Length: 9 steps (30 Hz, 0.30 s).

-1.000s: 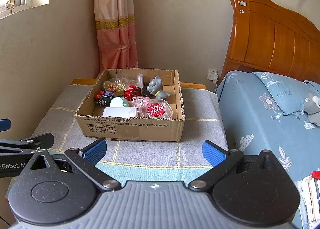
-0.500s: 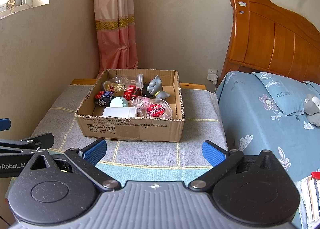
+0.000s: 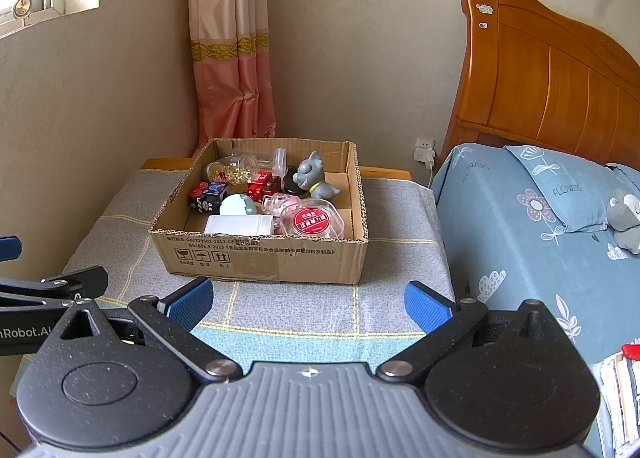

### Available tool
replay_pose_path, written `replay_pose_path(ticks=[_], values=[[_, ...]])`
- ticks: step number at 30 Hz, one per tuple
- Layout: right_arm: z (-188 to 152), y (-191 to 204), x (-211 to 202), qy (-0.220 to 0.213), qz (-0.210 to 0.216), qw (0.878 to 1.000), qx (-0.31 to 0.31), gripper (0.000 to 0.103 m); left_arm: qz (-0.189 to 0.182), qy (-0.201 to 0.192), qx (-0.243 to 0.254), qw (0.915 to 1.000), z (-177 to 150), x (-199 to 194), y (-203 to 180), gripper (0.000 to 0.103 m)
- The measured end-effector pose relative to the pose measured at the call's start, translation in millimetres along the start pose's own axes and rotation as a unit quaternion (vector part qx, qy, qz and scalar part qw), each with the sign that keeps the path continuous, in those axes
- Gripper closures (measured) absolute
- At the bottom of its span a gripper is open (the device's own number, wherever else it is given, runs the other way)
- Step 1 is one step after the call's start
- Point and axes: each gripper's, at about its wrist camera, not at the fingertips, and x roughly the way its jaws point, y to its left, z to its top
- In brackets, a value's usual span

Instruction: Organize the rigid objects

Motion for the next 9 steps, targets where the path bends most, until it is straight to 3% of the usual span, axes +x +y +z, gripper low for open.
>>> replay_pose_path(ticks=[9], values=[[-0.5,-1.1,-0.7,-0.001,0.000,1.000,0.000,0.000,0.000,0.000,0.000,1.0000,0.1,-0.6,-0.1,0.001]])
